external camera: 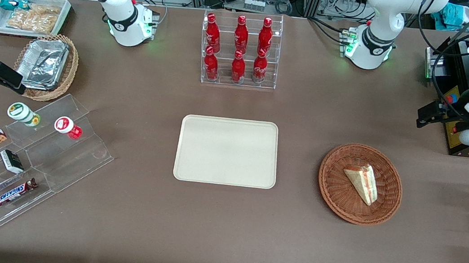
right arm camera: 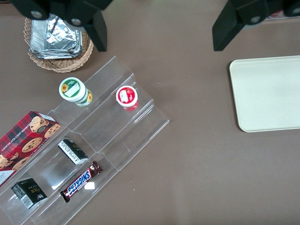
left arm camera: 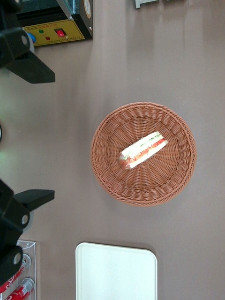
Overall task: Place sandwich from basket to tray
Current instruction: 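Move the left gripper over the wrapped sandwich in the wicker basket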
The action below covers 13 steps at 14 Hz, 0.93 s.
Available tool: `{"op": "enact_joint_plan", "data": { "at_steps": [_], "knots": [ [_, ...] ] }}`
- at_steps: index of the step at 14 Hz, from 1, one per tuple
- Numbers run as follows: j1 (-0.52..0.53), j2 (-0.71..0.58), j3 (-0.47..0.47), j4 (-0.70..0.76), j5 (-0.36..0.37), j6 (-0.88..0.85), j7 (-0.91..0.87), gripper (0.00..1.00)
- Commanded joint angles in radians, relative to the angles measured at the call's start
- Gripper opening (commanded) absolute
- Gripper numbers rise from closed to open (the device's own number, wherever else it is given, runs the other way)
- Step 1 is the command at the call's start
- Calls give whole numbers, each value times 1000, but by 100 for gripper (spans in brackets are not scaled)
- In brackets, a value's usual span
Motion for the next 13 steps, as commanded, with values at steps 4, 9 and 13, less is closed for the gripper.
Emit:
{"op": "enact_joint_plan", "data": {
  "at_steps": [4, 9, 13],
  "knots": [
    [5, 41, -9, -66, 23, 11, 13, 100],
    [5, 91, -9, -326, 25, 389, 1, 100],
    [1, 97, -9, -509, 25, 679, -163, 100]
  ]
}}
